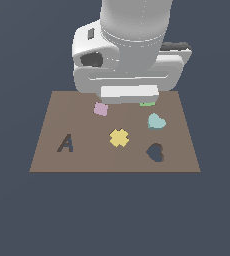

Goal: Insert a designated object into the corresponding slot on a board.

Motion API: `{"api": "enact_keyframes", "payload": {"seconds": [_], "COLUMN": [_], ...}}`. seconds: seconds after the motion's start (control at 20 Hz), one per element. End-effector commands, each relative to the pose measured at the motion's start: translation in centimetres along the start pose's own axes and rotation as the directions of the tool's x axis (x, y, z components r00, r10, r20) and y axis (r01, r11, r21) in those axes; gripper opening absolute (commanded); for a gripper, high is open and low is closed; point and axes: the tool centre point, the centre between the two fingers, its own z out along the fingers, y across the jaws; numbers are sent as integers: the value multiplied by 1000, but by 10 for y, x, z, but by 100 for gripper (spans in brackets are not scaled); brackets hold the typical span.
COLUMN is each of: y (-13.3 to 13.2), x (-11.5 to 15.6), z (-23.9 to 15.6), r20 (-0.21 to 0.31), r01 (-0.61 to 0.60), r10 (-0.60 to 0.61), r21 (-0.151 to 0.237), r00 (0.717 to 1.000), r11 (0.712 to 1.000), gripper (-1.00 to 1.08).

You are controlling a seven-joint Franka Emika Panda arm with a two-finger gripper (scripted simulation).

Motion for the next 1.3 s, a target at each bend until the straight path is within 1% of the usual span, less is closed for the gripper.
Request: {"api": "enact_keyframes", "payload": {"seconds": [0.0, 0.2, 0.4, 0.6, 0.8, 0.95, 1.05, 1.15, 1.25], "y": [0, -1, -3, -8, -14, -21, -26, -32, -39], "x": [0, 1, 3, 7, 12, 16, 18, 21, 23], "z": [0, 1, 4, 8, 15, 21, 26, 31, 37], "r20": [0, 0, -1, -3, -5, -7, -9, -11, -13], "r01": [0, 13, 51, 116, 207, 292, 356, 425, 498], "r10": [0, -13, -51, -116, -207, -292, -356, -425, -498], "r21": [0, 0, 0, -1, -1, -2, -3, -4, -6], "r00": [1000, 1000, 999, 993, 978, 956, 934, 905, 867], "r11": [1000, 1000, 999, 993, 978, 956, 935, 905, 867], "gripper": [100, 100, 100, 100, 100, 100, 100, 100, 100]}}
